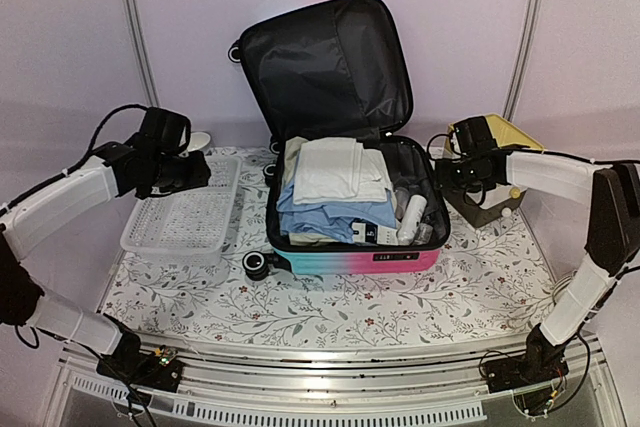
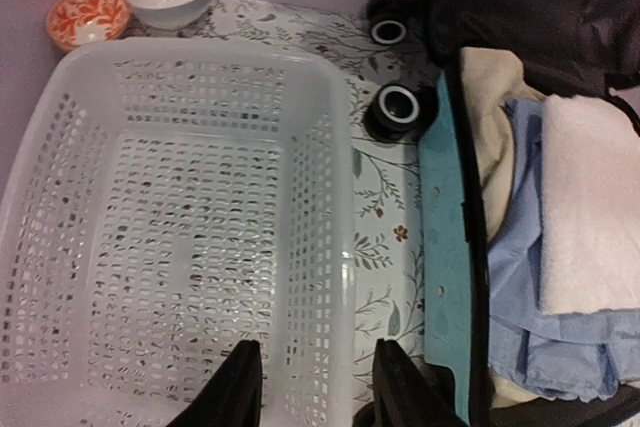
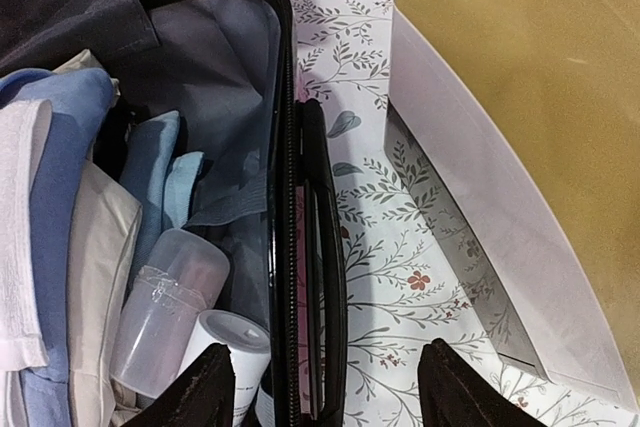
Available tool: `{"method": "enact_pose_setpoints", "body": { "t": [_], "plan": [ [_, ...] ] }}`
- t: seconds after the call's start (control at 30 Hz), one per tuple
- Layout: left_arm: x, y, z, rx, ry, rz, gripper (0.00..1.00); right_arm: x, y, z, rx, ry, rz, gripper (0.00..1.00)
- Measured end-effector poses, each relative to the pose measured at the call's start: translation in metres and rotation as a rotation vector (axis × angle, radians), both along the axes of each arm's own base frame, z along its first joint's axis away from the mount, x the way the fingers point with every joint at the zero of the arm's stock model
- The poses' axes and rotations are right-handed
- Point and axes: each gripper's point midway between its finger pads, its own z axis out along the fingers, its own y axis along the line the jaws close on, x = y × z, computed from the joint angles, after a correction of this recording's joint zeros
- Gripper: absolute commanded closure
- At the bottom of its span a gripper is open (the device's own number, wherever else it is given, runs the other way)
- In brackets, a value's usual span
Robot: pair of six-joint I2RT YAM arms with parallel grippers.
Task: Open, take out, and arrange the luggage
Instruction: Adjust the bin at the corner of the board, then adjust the opened luggage at the corner of the board.
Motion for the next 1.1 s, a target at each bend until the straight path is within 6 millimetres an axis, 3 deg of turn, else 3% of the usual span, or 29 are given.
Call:
{"method": "enact_pose_setpoints", "body": {
  "t": [0.07, 0.13, 0.2, 0.27, 0.4, 0.7, 0.93, 1.1],
  "plan": [
    [0.0, -0.025, -0.001, -0.032, 0.001, -0.079, 0.51, -0.003, -0.001, 0.0, 0.001, 0.001, 0.001, 0.35],
    [-0.001, -0.048, -0.007, -0.047, 0.015, -0.143, 0.38, -0.005, -0.001, -0.003, 0.0, 0.009, 0.003, 0.35],
    [-0.001, -0.07, -0.016, -0.055, 0.036, -0.2, 0.15, -0.007, -0.002, -0.007, -0.004, 0.02, 0.003, 0.35],
    [-0.001, -0.086, -0.026, -0.057, 0.055, -0.235, 0.02, -0.01, -0.003, -0.012, -0.008, 0.032, 0.003, 0.35],
    [0.0, -0.1, -0.038, -0.074, 0.08, -0.257, 0.02, -0.012, -0.004, -0.015, -0.012, 0.043, 0.002, 0.34],
    [0.013, -0.125, -0.036, -0.112, 0.064, -0.309, 0.07, -0.013, -0.004, -0.016, -0.012, 0.045, 0.002, 0.34],
    [0.017, -0.141, -0.067, -0.095, 0.133, -0.338, 0.05, -0.013, -0.004, -0.016, -0.01, 0.046, 0.003, 0.34],
    [0.019, -0.143, -0.076, -0.089, 0.154, -0.331, 0.02, -0.013, -0.004, -0.016, -0.01, 0.047, 0.003, 0.33]
  ]
}}
